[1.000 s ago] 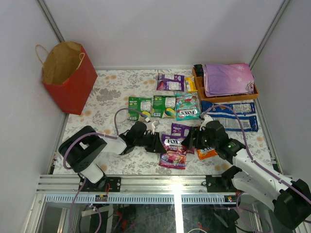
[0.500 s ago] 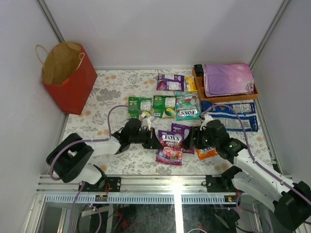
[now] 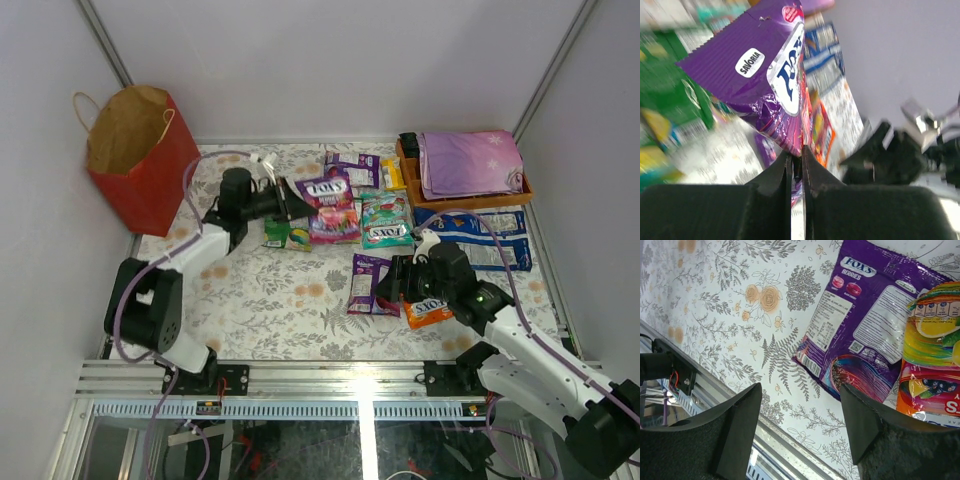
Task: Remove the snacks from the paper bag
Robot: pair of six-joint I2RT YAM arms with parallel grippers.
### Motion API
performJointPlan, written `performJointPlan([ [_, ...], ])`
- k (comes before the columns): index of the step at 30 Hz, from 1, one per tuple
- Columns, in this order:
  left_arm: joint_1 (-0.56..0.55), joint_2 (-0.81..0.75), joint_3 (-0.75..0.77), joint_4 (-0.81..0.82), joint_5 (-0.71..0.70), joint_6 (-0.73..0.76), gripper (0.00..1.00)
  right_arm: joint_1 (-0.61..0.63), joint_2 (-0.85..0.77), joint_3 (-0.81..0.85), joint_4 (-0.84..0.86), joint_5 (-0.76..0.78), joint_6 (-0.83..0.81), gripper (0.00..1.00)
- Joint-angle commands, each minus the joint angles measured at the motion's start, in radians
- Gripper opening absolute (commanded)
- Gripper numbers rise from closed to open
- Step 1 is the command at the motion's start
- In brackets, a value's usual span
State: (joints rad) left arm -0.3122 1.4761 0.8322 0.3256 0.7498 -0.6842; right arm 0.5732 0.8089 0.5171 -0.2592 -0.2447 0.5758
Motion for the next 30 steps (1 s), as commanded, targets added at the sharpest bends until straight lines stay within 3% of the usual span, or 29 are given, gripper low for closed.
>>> performJointPlan([
  [1, 0.112, 0.162, 0.276, -0.088, 0.067, 0.046, 0.0, -0.004, -0.009, 0.057, 0.004, -0.059, -0.035, 0.72],
  [6, 0.203, 0.454, 0.696, -0.357, 0.086, 0.177, 0.0, -0.004, -0.029, 0.04, 0.009, -0.084, -0.048, 0.72],
  [11, 0.258, 0.801, 1.207, -0.734, 0.111, 0.347, 0.0, -0.004, -0.031, 0.023, 0.013, -0.102, -0.067, 0.72],
  [14, 0.289, 0.948, 1.4, -0.785, 0.136, 0.341, 0.0, -0.004, -0.014, 0.015, 0.022, -0.112, -0.085, 0.72],
  [19, 0.327, 1.111, 1.585, -0.732, 0.129, 0.289, 0.0, -0.004, 0.036, 0.018, 0.035, -0.142, -0.103, 0.72],
  [23, 0.344, 1.176, 1.61, -0.622, 0.128, 0.237, 0.0, -0.004, 0.047, -0.007, 0.064, -0.152, -0.089, 0.72],
  [30, 0.362, 1.317, 1.705, -0.604, 0.173, 0.21, 0.0, -0.004, 0.065, -0.021, 0.076, -0.163, -0.086, 0.72],
])
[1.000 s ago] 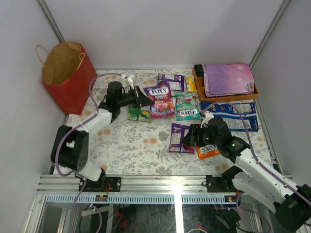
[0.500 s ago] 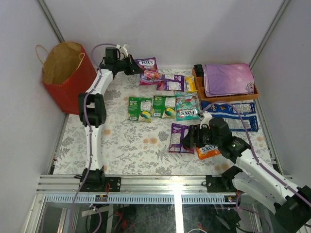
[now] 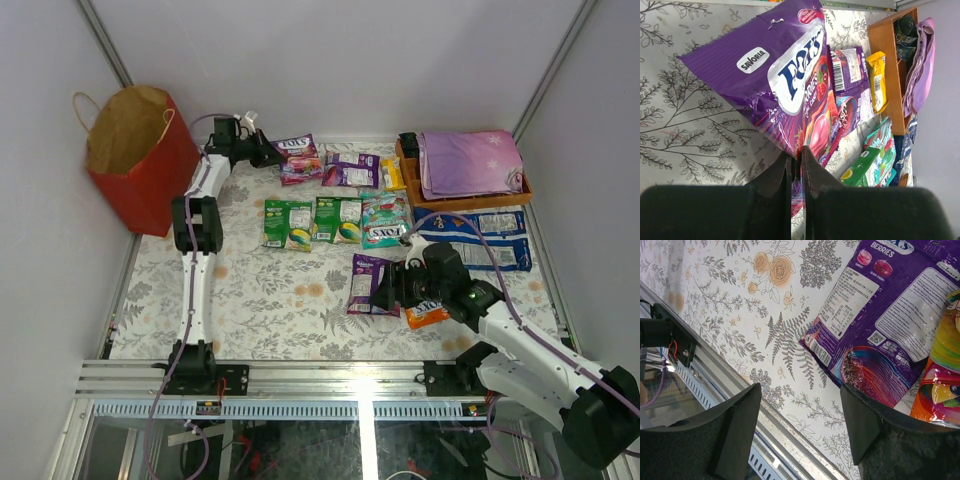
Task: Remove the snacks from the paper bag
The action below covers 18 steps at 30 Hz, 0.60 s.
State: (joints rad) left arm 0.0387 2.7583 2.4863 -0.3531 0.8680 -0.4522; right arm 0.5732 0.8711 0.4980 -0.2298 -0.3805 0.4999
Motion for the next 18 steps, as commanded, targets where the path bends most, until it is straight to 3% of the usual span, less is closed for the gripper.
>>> performJointPlan([
  [1, 0.02, 0.044, 0.048, 0.075, 0.057, -0.022, 0.0, -0.003, 0.003, -0.004, 0.048, -0.026, -0.009, 0.72],
  [18, 0.102, 0.022, 0.023, -0.064, 0.208, 0.101, 0.0, -0.004, 0.049, -0.001, 0.074, -0.064, -0.012, 0.71],
])
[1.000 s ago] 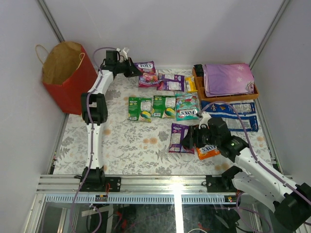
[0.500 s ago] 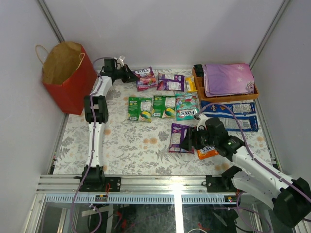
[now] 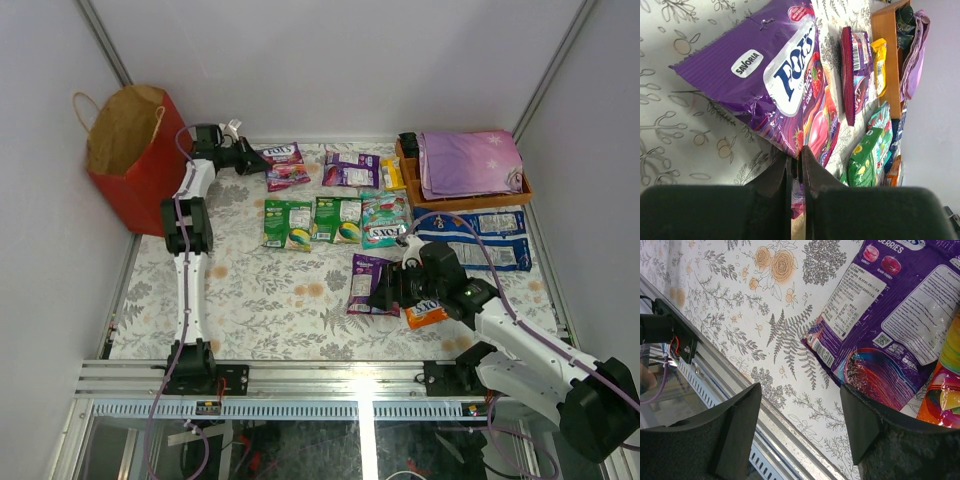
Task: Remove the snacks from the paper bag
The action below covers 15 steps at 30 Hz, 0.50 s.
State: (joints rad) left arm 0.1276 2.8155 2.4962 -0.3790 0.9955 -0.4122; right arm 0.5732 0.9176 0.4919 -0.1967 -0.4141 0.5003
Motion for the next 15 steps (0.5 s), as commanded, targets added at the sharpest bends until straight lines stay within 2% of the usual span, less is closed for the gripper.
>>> performJointPlan([
  [1, 0.013, -0.036, 0.013, -0.044, 0.094, 0.07, 0.0, -0.004, 0.004, 0.003, 0.047, -0.034, -0.007, 0.71],
  [5, 0.002, -0.043, 0.011, -0.105, 0.086, 0.143, 0.0, -0.004, 0.015, -0.003, 0.068, -0.046, 0.007, 0.71],
  [9, -0.028, -0.072, -0.023, -0.19, -0.003, 0.255, 0.0, -0.004, 0.027, -0.001, 0.073, -0.053, 0.004, 0.71],
  [12, -0.039, -0.081, -0.029, -0.197, -0.065, 0.268, 0.01, -0.004, 0.035, 0.003, 0.072, -0.059, 0.004, 0.71],
  [13, -0.039, -0.088, -0.033, -0.191, -0.083, 0.263, 0.03, -0.004, 0.035, 0.004, 0.071, -0.061, 0.003, 0.71],
  [15, -0.04, -0.108, -0.049, -0.175, -0.127, 0.255, 0.15, -0.004, 0.032, 0.004, 0.067, -0.063, 0.003, 0.71],
])
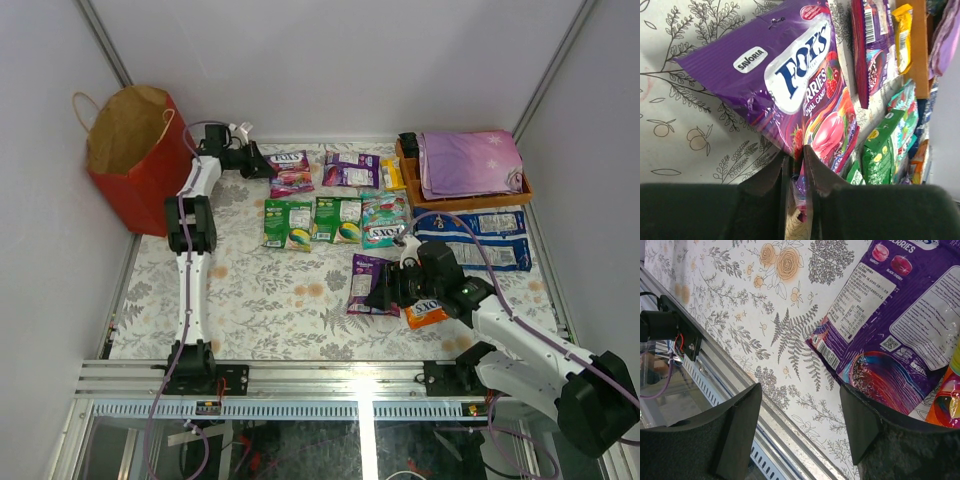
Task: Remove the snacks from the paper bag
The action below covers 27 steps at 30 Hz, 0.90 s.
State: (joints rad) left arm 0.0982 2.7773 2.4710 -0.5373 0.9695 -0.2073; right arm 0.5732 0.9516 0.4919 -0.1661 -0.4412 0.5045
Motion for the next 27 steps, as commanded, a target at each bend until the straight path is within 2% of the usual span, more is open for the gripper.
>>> performJointPlan([
  [1, -0.011, -0.087, -0.045, -0.002, -0.135, 0.047, 0.18, -0.004, -0.004, 0.0, 0.038, -0.035, -0.001, 0.71],
  [2, -0.012, -0.108, -0.069, 0.015, -0.171, 0.042, 0.23, -0.004, -0.005, -0.004, 0.042, -0.034, 0.001, 0.71],
  [5, -0.02, -0.187, -0.154, 0.074, -0.295, 0.035, 0.59, -0.004, -0.001, -0.014, 0.053, -0.04, 0.005, 0.71],
  [7, -0.028, -0.244, -0.218, 0.125, -0.388, 0.022, 0.76, -0.004, 0.004, -0.015, 0.058, -0.046, 0.006, 0.71],
  [10, -0.037, -0.312, -0.299, 0.196, -0.498, -0.023, 0.83, -0.004, 0.009, -0.013, 0.059, -0.051, 0.006, 0.71],
  [14, -0.049, -0.363, -0.365, 0.251, -0.631, -0.087, 0.83, -0.004, -0.002, -0.013, 0.054, -0.048, 0.005, 0.71],
  [20, -0.087, -0.33, -0.314, 0.172, -0.765, -0.106, 0.77, -0.004, -0.017, -0.021, 0.046, -0.042, 0.005, 0.71],
  [21, -0.095, -0.334, -0.33, 0.175, -0.79, -0.115, 0.71, -0.004, -0.017, -0.022, 0.049, -0.042, 0.007, 0.71],
  [23, -0.115, -0.338, -0.348, 0.182, -0.838, -0.122, 0.51, -0.004, -0.014, -0.022, 0.054, -0.043, 0.008, 0.71],
  [24, -0.127, -0.339, -0.353, 0.181, -0.872, -0.127, 0.45, -0.004, -0.012, -0.022, 0.056, -0.046, 0.009, 0.71],
  [27, -0.143, -0.348, -0.384, 0.2, -0.954, -0.163, 0.32, -0.004, -0.01, -0.018, 0.05, -0.048, 0.007, 0.71],
])
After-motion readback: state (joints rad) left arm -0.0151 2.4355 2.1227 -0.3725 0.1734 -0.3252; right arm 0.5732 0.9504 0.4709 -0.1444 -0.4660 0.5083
